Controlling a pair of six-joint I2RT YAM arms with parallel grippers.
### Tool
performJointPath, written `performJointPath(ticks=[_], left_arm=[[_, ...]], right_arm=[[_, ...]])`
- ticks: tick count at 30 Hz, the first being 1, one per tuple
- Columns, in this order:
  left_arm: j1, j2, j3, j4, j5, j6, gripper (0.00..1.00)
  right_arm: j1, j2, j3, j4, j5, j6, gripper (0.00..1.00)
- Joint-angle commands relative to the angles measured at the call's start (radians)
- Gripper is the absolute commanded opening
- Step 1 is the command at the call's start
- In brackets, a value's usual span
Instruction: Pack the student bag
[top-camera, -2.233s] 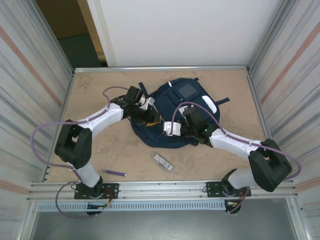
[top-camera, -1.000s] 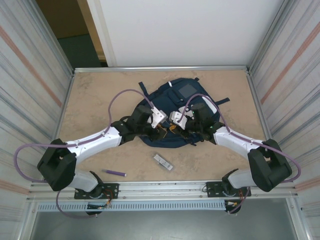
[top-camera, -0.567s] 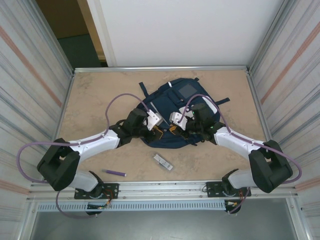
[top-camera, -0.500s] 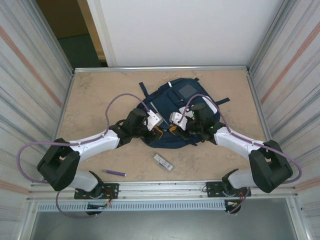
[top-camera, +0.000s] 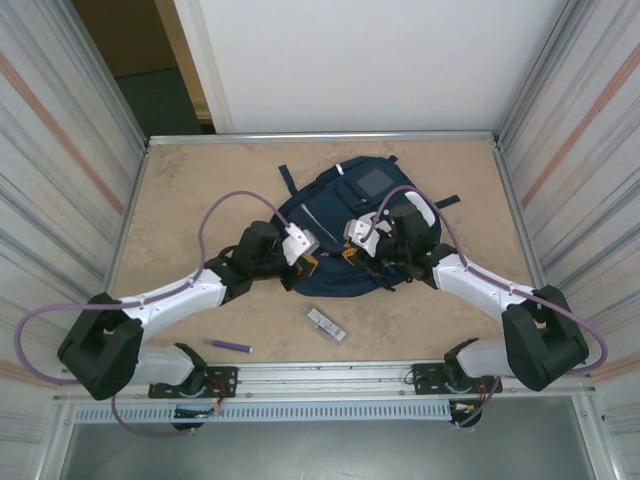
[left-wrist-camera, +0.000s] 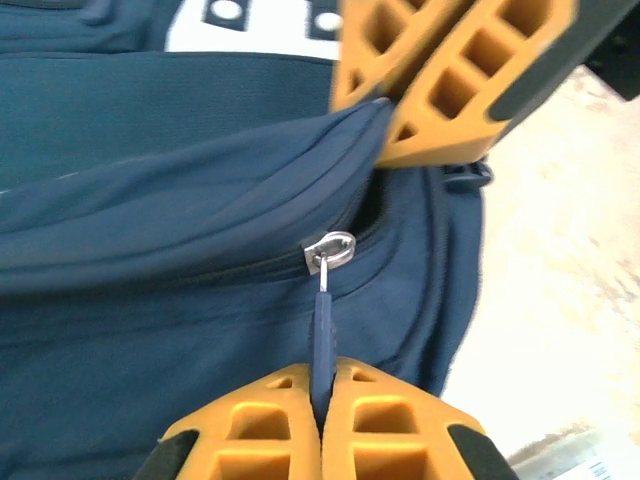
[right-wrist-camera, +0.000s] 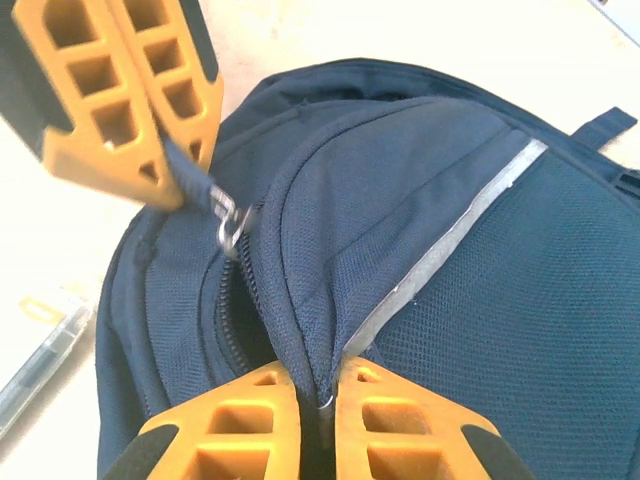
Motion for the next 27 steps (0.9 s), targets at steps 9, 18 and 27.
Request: performJointPath(ticks=[9,18,27], left_arm=[[0.084,0.016,-0.01,-0.015,-0.168,-0.001,0.0],[0.003,0.037,0.056,0.014,0.136,-0.063,0.0],[-0.046,0.063,0.1,0.012,0.137,-0.102,0.0]], right_arm=[[-0.031,0.019,0.005,0.01,-0.009,-0.085,0.0],[0.07,-0.025,0.005,-0.023,-0.054,-0.093,0.36],[0.144,-0.001,0.033,-0.01,0.214,-0.092,0.39]])
